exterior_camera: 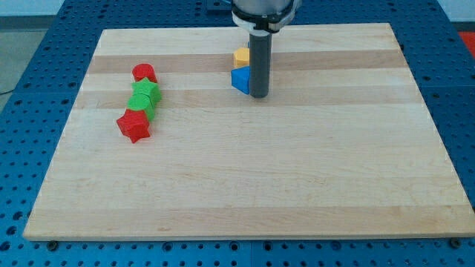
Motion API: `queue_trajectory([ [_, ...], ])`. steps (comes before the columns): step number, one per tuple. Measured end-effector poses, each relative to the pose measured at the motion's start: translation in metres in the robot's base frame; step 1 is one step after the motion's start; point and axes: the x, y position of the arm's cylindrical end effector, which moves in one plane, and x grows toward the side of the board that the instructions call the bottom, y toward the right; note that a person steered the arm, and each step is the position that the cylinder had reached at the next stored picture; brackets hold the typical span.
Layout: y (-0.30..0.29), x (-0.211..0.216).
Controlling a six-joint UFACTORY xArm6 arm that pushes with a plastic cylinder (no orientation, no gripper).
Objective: Separate yellow hexagon from blue blocks
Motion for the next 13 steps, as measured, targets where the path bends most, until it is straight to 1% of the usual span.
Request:
queue_trajectory([
  [1, -0.021, 0.002],
  [3, -0.038, 0.028],
  [4, -0.053, 0.031],
  [8, -0.043, 0.029],
  [9, -0.031, 0.025],
  [13, -0.028, -0.041],
])
